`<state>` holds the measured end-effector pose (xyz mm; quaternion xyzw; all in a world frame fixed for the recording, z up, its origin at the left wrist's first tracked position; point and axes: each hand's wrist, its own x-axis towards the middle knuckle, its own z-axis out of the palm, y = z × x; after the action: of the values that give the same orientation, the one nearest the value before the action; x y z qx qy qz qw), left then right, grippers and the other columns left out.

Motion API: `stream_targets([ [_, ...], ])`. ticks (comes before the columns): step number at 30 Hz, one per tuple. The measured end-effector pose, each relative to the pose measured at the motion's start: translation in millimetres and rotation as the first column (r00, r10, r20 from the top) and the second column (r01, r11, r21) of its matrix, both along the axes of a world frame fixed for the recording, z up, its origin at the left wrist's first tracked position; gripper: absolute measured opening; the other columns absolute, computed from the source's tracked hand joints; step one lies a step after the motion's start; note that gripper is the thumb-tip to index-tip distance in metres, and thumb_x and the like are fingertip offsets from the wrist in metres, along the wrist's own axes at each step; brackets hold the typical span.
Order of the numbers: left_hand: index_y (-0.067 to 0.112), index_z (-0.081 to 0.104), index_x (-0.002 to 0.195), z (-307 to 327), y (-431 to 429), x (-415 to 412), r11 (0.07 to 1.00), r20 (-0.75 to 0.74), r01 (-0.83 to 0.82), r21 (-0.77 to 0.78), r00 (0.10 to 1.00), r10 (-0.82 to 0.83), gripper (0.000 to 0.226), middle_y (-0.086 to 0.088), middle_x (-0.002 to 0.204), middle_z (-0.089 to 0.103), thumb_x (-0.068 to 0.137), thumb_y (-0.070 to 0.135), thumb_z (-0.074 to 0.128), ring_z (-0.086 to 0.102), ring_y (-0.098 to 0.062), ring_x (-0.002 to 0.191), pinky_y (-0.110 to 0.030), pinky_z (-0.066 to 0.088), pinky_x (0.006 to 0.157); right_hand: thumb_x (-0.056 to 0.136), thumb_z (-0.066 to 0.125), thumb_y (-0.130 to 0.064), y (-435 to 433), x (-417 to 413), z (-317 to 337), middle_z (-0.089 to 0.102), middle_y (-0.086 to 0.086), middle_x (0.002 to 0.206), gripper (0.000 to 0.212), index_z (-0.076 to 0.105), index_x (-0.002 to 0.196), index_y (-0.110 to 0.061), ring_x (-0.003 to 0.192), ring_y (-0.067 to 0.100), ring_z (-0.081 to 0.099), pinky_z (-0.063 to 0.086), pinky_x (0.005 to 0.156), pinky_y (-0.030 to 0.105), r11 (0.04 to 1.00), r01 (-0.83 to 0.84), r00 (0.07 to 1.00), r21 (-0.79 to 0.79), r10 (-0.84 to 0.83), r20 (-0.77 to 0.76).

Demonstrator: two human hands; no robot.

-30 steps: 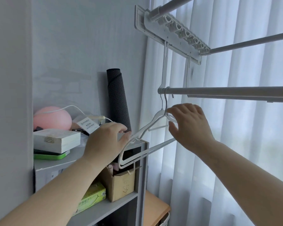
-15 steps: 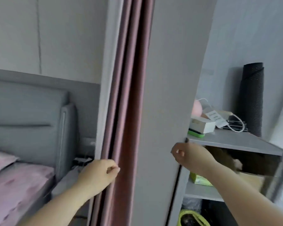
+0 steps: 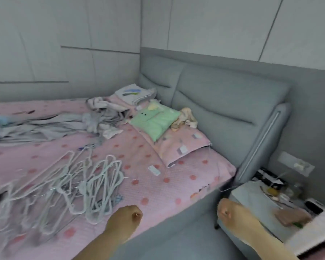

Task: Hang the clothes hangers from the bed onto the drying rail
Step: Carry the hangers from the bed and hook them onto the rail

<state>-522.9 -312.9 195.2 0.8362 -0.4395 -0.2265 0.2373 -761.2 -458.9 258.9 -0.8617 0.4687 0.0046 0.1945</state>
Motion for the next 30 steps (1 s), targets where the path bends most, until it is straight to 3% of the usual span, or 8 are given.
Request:
stream_targets([
  [3,0.032,0.053,0.073,-24.5,13.4,51.9,0.989,-0.032,-0.137,0.051,0.990,0.138,0.027,-0.004,0.096,0.066,0.093,0.017,0.043,0.062,-0.020,0.093,-0.021,0.044,0.078,0.094,0.041,-0.023,-25.1,74.2,-36.0,0.048,-0.007,0.080,0.007,0.046,0.091,-0.024,0.078,0.015,0.045,0.036,0.070,0.023,0.989,-0.134,0.991,0.061,0.134,0.002],
  [7,0.035,0.041,0.067,-47.8,16.7,107.9,0.936,-0.036,-0.338,0.098,0.939,0.343,0.033,0.001,0.095,0.057,0.096,0.021,0.039,0.059,-0.016,0.106,-0.019,0.040,0.079,0.094,0.039,-0.021,-53.5,164.3,-80.8,0.049,-0.009,0.090,0.022,0.042,0.078,-0.035,0.079,0.010,0.044,0.033,0.067,0.018,0.952,-0.264,0.960,0.157,0.274,-0.049],
  [12,0.041,0.035,0.071,-76.4,6.2,157.3,0.882,-0.051,-0.394,0.260,0.906,0.420,0.029,0.007,0.124,0.057,0.096,0.027,0.038,0.052,-0.009,0.115,-0.018,0.039,0.093,0.094,0.038,-0.018,-71.2,248.8,-128.2,0.054,-0.005,0.106,0.029,0.048,0.121,-0.019,0.081,0.008,0.046,0.035,0.070,0.015,0.888,-0.324,0.931,0.327,0.361,-0.057],
  [14,0.044,0.046,0.087,-88.0,5.1,174.5,0.850,-0.059,-0.431,0.303,0.881,0.469,0.021,0.008,0.127,0.055,0.096,0.027,0.037,0.051,-0.008,0.118,-0.018,0.038,0.094,0.094,0.037,-0.018,-70.4,274.5,-141.6,0.055,-0.004,0.123,0.032,0.045,0.125,-0.019,0.090,0.009,0.047,0.036,0.076,0.016,0.858,-0.350,0.907,0.377,0.410,-0.091],
  [17,0.022,0.049,0.126,-115.0,5.8,203.8,0.794,-0.106,-0.474,0.382,0.831,0.547,0.032,0.002,0.134,0.052,0.095,0.024,0.041,0.051,-0.012,0.121,-0.022,0.039,0.099,0.095,0.037,-0.018,-61.9,309.0,-157.9,0.050,-0.006,0.132,0.036,0.041,0.130,-0.023,0.114,0.011,0.051,0.039,0.091,0.019,0.813,-0.410,0.860,0.413,0.496,-0.122],
  [23,0.014,0.025,0.142,-157.7,11.8,274.1,0.733,-0.130,-0.511,0.448,0.775,0.619,0.053,-0.004,0.149,0.025,0.094,0.024,0.046,0.037,-0.020,0.132,-0.032,0.033,0.108,0.096,0.038,-0.022,-19.8,379.8,-202.3,0.045,-0.004,0.138,0.042,0.034,0.137,-0.027,0.127,0.011,0.041,0.035,0.103,0.024,0.771,-0.440,0.830,0.460,0.545,-0.119],
  [27,-0.003,0.033,0.138,-186.1,13.3,317.6,0.638,-0.464,-0.559,0.530,0.438,0.770,0.072,-0.021,0.133,0.047,0.082,0.037,0.055,0.050,-0.030,0.114,-0.031,0.036,0.099,0.096,0.038,-0.017,12.4,429.6,-228.7,0.021,-0.004,0.153,0.055,0.015,0.145,-0.025,0.139,0.012,0.025,0.022,0.111,0.022,0.748,-0.421,0.848,0.513,0.526,-0.070],
  [30,-0.002,0.049,0.110,-198.4,11.0,335.0,0.553,-0.658,-0.649,0.522,0.106,0.745,0.020,-0.023,0.081,0.058,0.091,0.005,0.050,0.045,-0.021,0.058,-0.026,0.053,0.054,0.097,0.036,-0.018,29.1,453.9,-246.3,0.013,-0.004,0.155,0.056,0.010,0.146,-0.024,0.141,0.014,0.021,0.020,0.114,0.025,0.733,-0.428,0.827,0.528,0.553,-0.098],
])
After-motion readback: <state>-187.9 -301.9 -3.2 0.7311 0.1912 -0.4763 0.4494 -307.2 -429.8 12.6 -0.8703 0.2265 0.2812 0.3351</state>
